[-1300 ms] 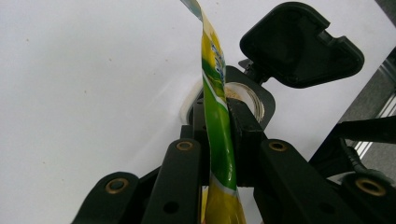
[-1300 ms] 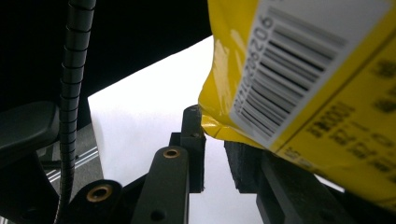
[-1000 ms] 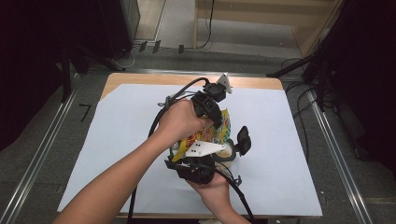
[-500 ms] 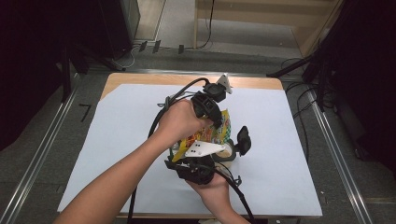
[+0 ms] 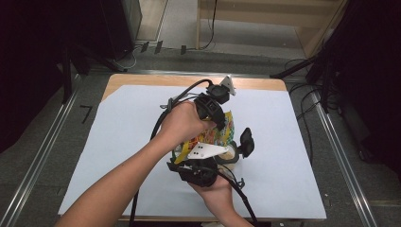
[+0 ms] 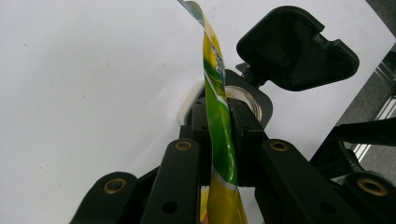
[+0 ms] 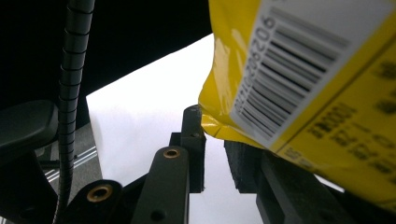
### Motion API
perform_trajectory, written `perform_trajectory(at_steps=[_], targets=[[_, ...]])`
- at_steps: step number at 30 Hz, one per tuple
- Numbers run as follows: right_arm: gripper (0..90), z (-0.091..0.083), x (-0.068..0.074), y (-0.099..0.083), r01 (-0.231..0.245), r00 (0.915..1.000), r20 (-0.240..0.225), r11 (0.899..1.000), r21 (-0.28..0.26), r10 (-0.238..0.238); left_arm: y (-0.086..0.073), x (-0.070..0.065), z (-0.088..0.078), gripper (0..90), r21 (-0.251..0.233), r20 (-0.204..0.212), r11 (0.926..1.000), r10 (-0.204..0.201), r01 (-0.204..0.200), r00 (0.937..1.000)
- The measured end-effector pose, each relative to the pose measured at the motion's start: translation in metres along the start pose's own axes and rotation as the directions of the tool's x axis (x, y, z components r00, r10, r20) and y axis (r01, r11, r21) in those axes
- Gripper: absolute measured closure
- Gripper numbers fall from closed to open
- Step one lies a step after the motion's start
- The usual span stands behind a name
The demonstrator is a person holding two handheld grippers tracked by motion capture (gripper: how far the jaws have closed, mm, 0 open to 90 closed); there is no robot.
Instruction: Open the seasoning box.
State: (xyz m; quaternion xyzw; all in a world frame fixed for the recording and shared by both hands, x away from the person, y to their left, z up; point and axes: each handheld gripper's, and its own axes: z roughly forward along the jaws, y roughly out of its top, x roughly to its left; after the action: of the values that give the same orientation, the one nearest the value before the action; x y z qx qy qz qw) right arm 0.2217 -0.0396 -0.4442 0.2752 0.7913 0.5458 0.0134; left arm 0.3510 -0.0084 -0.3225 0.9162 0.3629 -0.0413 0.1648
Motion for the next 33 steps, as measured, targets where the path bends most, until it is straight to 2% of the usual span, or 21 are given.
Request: perform_trajectory(at_steps=[12, 19, 33], targets=[[79.3, 0.0012, -0.0001, -0.002, -0.001, 1.0, 0.002, 1.0, 0.0, 0.001, -0.0011, -0.0018, 0.0007, 83.2, 0.006, -0.002, 0.9999, 0.014, -0.014, 0.9999], [79.5, 0.0016, -0.001, -0.0025, 0.013, 0.9999, 0.009, 1.0, -0.004, -0.013, -0.0016, -0.003, 0.0011, 83.3, -0.003, -0.002, 0.9999, 0.01, -0.01, 0.9999], [79.5, 0.0018, -0.0007, -0.0026, 0.008, 0.9999, 0.009, 1.0, -0.003, -0.008, -0.002, -0.0026, 0.0021, 83.3, 0.002, 0.0, 0.9999, 0.014, -0.014, 0.9999]])
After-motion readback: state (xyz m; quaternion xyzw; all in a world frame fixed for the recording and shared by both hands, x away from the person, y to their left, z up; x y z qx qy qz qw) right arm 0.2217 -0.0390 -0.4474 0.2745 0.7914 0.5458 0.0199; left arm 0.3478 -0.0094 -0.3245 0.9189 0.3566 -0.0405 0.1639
